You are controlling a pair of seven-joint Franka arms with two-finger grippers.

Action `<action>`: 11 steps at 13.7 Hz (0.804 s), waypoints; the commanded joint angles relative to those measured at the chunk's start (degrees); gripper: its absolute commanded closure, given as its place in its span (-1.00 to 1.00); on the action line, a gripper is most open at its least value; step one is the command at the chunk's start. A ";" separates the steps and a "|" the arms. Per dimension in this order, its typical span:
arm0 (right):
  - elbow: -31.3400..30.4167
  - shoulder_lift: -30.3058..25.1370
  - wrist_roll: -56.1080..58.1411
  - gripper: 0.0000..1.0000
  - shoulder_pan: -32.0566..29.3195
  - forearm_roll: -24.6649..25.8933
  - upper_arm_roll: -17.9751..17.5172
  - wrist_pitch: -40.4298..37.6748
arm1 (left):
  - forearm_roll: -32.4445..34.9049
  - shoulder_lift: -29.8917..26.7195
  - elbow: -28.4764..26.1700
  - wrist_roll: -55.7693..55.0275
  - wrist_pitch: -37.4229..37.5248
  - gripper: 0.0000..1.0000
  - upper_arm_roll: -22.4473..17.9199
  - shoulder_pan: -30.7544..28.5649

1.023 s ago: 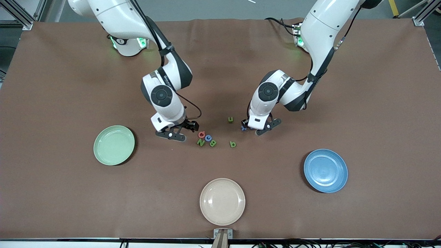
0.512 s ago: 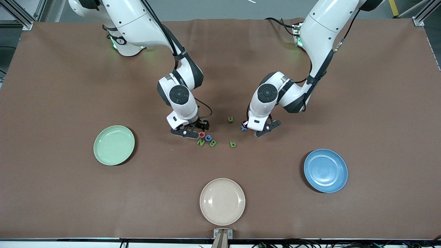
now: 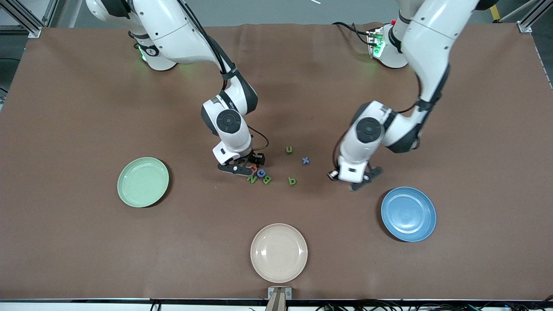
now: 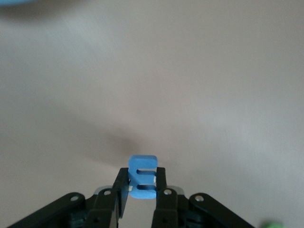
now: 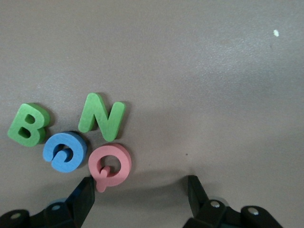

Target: Sort upper and lower case letters into plates

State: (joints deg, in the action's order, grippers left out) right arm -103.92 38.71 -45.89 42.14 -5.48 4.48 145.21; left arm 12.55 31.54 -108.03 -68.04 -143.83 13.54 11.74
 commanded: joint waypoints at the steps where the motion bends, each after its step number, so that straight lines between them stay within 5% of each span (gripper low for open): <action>1: 1.78 1.11 -1.22 -0.59 0.93 0.65 0.79 0.16 | 4.48 0.18 3.60 4.21 1.62 1.00 0.61 -7.58; 6: 2.84 1.72 -1.22 -0.26 0.49 4.07 0.79 0.16 | 5.11 5.00 6.95 20.38 1.54 0.86 0.52 -17.62; 7: 2.93 1.90 -1.22 -0.19 0.58 4.16 0.79 0.16 | 5.03 6.76 8.52 21.80 1.54 0.36 0.44 -17.89; 8: 2.93 1.98 -1.22 -0.07 0.75 4.16 0.79 0.25 | 5.03 7.13 8.97 21.98 1.54 -0.52 0.43 -18.07; 9: 2.93 1.99 -1.22 0.16 0.67 4.25 0.79 0.25 | 4.94 6.61 8.98 21.64 1.62 -0.95 0.43 -17.81; 11: 2.93 1.81 -1.22 0.78 0.41 4.42 0.79 0.16 | 5.03 4.51 8.98 21.72 4.33 -1.00 1.13 -17.19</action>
State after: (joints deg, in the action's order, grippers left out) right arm -101.62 39.38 -45.90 42.15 -2.13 4.84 144.93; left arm 16.55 37.95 -100.14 -46.12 -142.81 13.87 -6.43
